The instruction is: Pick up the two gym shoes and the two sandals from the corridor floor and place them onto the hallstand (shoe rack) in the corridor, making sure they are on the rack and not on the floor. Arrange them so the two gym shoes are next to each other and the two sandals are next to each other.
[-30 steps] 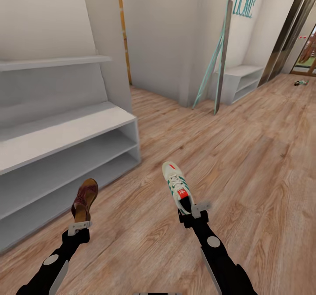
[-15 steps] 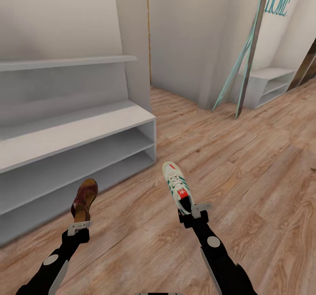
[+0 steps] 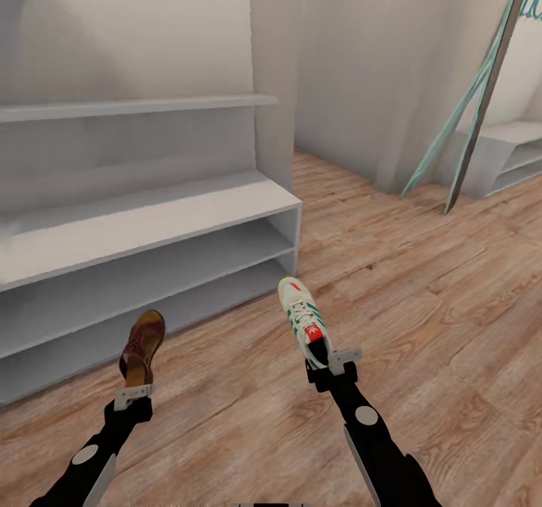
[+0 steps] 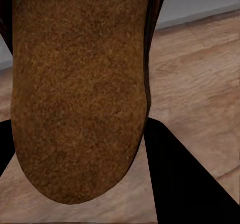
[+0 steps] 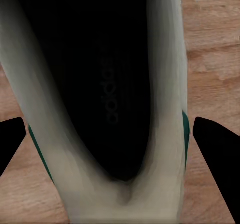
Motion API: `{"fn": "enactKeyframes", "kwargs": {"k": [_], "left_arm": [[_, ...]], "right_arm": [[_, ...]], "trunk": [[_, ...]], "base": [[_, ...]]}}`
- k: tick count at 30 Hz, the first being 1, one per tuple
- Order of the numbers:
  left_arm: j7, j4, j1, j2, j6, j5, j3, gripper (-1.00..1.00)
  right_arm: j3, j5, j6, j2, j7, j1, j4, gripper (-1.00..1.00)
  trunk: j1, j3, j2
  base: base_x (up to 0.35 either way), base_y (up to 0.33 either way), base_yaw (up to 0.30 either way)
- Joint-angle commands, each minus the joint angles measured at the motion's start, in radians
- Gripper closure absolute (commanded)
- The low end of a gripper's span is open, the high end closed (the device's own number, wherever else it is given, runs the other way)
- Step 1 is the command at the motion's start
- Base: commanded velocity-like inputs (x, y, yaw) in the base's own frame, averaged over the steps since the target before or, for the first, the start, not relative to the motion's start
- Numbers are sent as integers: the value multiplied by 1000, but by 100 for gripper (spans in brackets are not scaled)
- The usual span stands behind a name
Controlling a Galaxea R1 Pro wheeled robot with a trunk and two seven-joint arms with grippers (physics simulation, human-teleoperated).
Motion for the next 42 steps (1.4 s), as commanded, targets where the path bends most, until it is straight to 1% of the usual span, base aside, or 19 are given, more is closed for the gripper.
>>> {"fn": "enactKeyframes", "kwargs": {"k": [1,3,5,8,10,14,21,33,37,42], "left_arm": [[-10,8,2,0,-23,20,3,100],[-8,22,5,0,-57,44,2,100],[-5,43,6,-2,-75,69,3,100],[-5,62,7,-4,-83,92,2,100],[-5,69,7,-5,-86,100,2,100],[-5,71,7,-5,-88,104,1,100],[-5,72,7,-5,-88,105,0,100],[-5,71,7,-4,-88,105,0,100],[-5,72,7,-3,-88,105,0,100],[-5,71,7,-2,-88,105,1,100]], "right_arm": [[0,11,7,0,-1,0,-2,100],[0,11,7,0,-1,0,-2,100],[0,11,7,0,-1,0,-2,100],[0,11,7,-1,-1,0,-2,100],[-1,11,7,-1,-1,0,-2,100],[-1,11,7,-1,-1,0,-1,100],[-1,10,5,-1,-1,0,34,100],[-1,11,5,-1,-1,0,37,100],[-1,9,5,-1,-1,0,37,100],[0,9,6,0,0,0,37,100]], "trunk": [[0,-1,0],[0,-1,0],[0,-1,0],[0,-1,0],[0,-1,0],[0,-1,0],[0,-1,0],[0,-1,0],[0,-1,0],[0,-4,0]], "base": [[0,0,280],[0,0,280],[0,0,280],[0,0,280],[0,0,280],[0,0,280],[0,0,280],[0,0,275],[0,0,54],[0,0,-145]]}}
